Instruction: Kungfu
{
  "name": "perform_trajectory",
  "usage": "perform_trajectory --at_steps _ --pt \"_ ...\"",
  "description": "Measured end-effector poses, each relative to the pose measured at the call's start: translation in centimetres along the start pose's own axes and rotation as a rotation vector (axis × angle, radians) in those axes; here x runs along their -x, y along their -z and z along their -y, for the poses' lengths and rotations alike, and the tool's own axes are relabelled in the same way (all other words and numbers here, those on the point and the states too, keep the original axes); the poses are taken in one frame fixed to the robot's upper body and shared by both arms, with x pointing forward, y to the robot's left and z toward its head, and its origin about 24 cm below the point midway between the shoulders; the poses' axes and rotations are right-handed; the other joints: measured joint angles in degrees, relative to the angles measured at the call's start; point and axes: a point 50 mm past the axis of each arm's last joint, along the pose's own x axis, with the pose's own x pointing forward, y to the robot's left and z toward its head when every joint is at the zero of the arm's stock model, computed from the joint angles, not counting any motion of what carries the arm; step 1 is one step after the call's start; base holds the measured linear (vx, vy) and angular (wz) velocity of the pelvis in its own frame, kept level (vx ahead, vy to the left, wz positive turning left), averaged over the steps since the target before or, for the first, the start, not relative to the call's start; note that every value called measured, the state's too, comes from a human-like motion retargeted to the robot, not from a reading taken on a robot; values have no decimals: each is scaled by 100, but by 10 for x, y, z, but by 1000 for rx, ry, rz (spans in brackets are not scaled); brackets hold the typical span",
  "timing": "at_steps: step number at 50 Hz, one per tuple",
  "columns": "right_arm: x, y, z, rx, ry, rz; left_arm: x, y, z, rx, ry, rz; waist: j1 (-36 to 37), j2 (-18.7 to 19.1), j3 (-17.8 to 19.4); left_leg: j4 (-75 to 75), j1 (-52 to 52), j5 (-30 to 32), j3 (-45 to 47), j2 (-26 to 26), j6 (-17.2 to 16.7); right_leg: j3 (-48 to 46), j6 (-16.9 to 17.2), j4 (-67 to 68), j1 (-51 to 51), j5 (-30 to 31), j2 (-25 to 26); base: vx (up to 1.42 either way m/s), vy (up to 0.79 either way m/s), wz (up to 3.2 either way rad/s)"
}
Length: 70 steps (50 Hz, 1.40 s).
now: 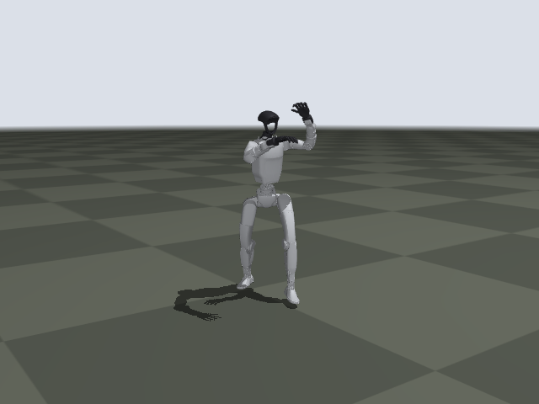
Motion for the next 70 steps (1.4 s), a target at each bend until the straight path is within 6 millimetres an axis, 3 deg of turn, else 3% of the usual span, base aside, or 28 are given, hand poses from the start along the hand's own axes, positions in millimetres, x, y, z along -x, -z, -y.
perform_trajectory --at_steps 2,3,5,8,11,15,25,30,34,38,40,44,45,48,50,51,53,55,57,58,60,63,66,70 --pt "-30 41 -14 216 -113 -364 -8 -5 -2 -24 -9 27 48 -77 123 26 -14 15 -202 -199 -16 31 28 -56 179 -101 80 12 -31 138" --pt "-28 64 -19 306 -154 -640 -13 -9 -3 -24 -16 40 107 -114 205 36 -15 24 -295 -288 -25 2 42 -71 255 -156 109 11 -30 114" --pt "-10 88 -31 330 -279 -1022 -25 -19 -4 -20 -21 83 253 -219 362 44 -17 33 -452 -418 -50 -154 31 -94 368 -266 154 14 -26 85" --pt "-20 80 -40 147 -298 -931 -34 -26 -5 -68 22 114 242 -330 434 -9 28 26 -625 -492 -149 -260 -86 -145 478 -415 250 16 -13 45" --pt "-37 62 -30 193 -134 -780 -32 -23 -13 -117 27 96 108 -339 434 -22 31 1 -648 -498 -223 -153 -219 -160 464 -558 322 2 -3 10" --pt "-46 49 -30 214 -126 -709 -28 -20 -14 -90 3 81 68 -366 398 40 -7 -61 -628 -473 -221 -179 -215 -126 411 -536 248 10 3 -18" --pt "-53 28 -47 -1 -54 -655 -15 -12 -11 -88 -80 23 -252 -391 346 87 134 -269 -456 -549 -20 -247 120 -280 524 456 105 17 4 -2" --pt "-57 6 -70 -387 25 -646 1 -13 15 30 -80 -8 -377 -382 330 31 420 -473 -365 -670 84 -191 174 -327 673 1494 46 31 12 6" --pt "-64 -26 -87 -732 100 -595 21 -31 62 183 17 49 -510 -283 308 -191 842 -611 -370 -802 208 -61 39 -90 728 2700 -36 38 13 11" --pt "-74 -76 -97 -1249 101 -437 48 -63 114 465 74 113 -733 76 222 -476 1339 -672 -563 -870 533 349 -457 916 331 3892 -7 30 10 8" --pt "-77 -107 -98 -1562 66 -290 59 -75 136 589 97 99 -974 312 118 -630 1567 -679 -742 -928 707 513 -479 1548 -31 3912 97 34 10 46" --pt "-65 -163 -103 -2112 -72 97 83 -71 166 555 176 -13 -1461 671 -188 -912 1983 -655 -855 -1049 1002 1915 -55 2604 -1406 2166 848 33 10 19" --pt "-58 -175 -105 -2217 -111 184 89 -66 170 507 182 -54 -1522 708 -250 -975 2085 -662 -774 -1042 1073 2132 -45 2710 -1751 1777 939 29 10 -55" --pt "-23 -195 -137 -2331 -199 280 100 -39 167 348 117 -198 -1722 936 -250 -1236 2588 -660 -596 -994 1198 2171 -653 2339 -2563 1463 957 25 13 -68" --pt "14 -203 -176 -2321 -269 176 110 -9 154 187 42 -312 -1882 1113 -227 -1447 2965 -632 -449 -1018 1280 2246 -939 1746 -3039 1587 1084 30 18 -56" --pt "38 -200 -200 -2302 -293 75 120 14 145 67 20 -387 -2039 1214 -198 -1575 3187 -598 -431 -1073 1315 2409 -959 1349 -3235 1942 1239 35 18 -18" --pt "98 -191 -245 -2280 -325 -145 147 60 129 -173 19 -569 -2377 1439 -106 -1810 3652 -529 -450 -1174 1379 2785 -863 495 -3579 2958 1527 38 14 22" --pt "172 -179 -279 -2320 -312 -348 182 100 126 -332 82 -795 -2840 1653 88 -1979 4128 -488 -621 -1315 1428 3215 -391 -313 -3877 3884 1680 34 7 79" --pt "256 -160 -293 -2442 -247 -564 216 126 130 -385 196 -1045 -3307 1845 303 -2072 4404 -447 -851 -1371 1414 3402 -52 -853 -4294 3983 1743 18 4 84" --pt "295 -151 -290 -2497 -182 -659 231 133 131 -395 291 -1161 -3464 1951 417 -2101 4492 -428 -918 -1337 1395 3335 -152 -1046 -4515 3825 1798 11 2 44" --pt "362 -120 -268 -2522 -10 -850 260 146 111 -424 514 -1342 -3732 2195 619 -2147 4601 -405 -1034 -1240 1302 3044 -414 -1267 -4950 3376 1873 12 -7 14" --pt "418 -87 -227 -2353 85 -1052 289 157 46 -690 465 -1477 -4389 2220 979 -2196 4909 -444 -1034 -1229 1301 2401 -541 -1088 -5256 3081 1892 12 -20 0" --pt "432 -63 -191 -2142 14 -1106 287 157 21 -798 375 -1337 -4913 2245 1027 -2138 4981 -524 -1088 -1142 1234 2651 -721 -783 -5501 3442 1985 13 -22 27" --pt "416 -59 -175 -2077 -109 -1023 285 157 21 -807 359 -1306 -5107 2336 820 -2126 4860 -572 -1120 -1039 1175 3077 -642 -669 -5508 3494 1950 8 -10 27"
